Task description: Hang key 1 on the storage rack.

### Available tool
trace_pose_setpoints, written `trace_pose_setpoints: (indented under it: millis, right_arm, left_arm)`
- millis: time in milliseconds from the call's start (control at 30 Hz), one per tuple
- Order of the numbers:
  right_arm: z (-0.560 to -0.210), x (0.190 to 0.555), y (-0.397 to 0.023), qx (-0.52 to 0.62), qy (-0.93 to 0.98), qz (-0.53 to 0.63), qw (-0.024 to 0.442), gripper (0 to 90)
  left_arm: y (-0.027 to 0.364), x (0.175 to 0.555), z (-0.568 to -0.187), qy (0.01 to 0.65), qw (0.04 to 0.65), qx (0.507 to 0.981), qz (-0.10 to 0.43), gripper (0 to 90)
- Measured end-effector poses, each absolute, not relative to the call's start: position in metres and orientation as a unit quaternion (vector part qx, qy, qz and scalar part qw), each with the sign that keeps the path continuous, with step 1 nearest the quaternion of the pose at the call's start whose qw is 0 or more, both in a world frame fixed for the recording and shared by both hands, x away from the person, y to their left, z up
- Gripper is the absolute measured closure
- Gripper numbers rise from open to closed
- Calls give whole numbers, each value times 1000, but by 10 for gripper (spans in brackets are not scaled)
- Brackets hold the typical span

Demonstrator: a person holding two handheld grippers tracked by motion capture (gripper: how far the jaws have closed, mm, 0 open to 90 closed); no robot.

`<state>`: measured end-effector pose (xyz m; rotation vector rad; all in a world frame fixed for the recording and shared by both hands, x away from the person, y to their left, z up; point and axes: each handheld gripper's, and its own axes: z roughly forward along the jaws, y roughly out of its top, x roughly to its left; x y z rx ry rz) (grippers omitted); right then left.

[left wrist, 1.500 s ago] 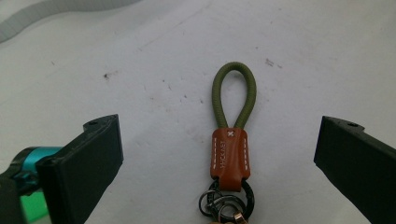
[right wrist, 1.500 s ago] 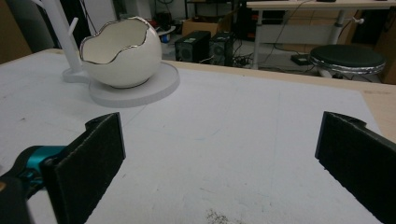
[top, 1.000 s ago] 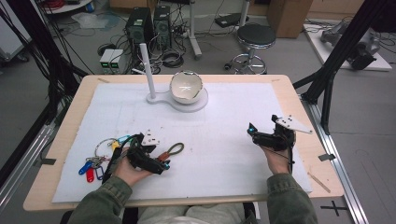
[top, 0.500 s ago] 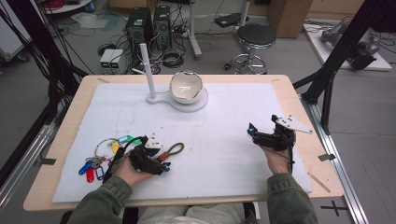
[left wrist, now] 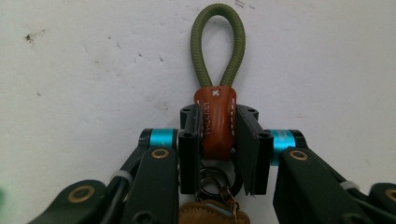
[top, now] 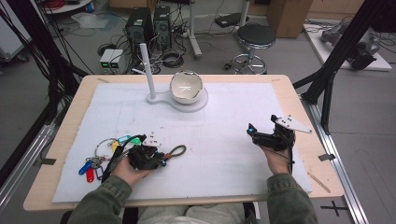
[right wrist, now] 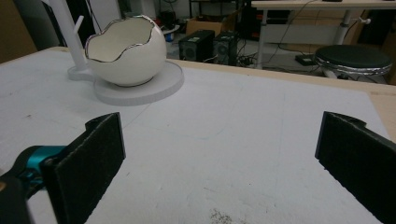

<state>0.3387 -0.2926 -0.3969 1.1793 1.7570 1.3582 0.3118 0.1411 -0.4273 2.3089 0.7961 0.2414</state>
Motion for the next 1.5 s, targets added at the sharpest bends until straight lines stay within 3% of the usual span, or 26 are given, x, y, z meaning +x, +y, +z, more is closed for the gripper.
trace_pose_setpoints:
  millis: [400,1033,1500]
  right_arm:
    - [-397,339,-293,447,665,514,307,5]
    - [-396,336,-295,457,661,512,303,5]
    - [-397,337,-294,456,663,510,304,5]
  left_arm:
    - [141,311,-424,291,335,892,85,733]
    - [189,309,-391,349,409,836,110,732]
    - [213,311,-377,383,426,810,126,732]
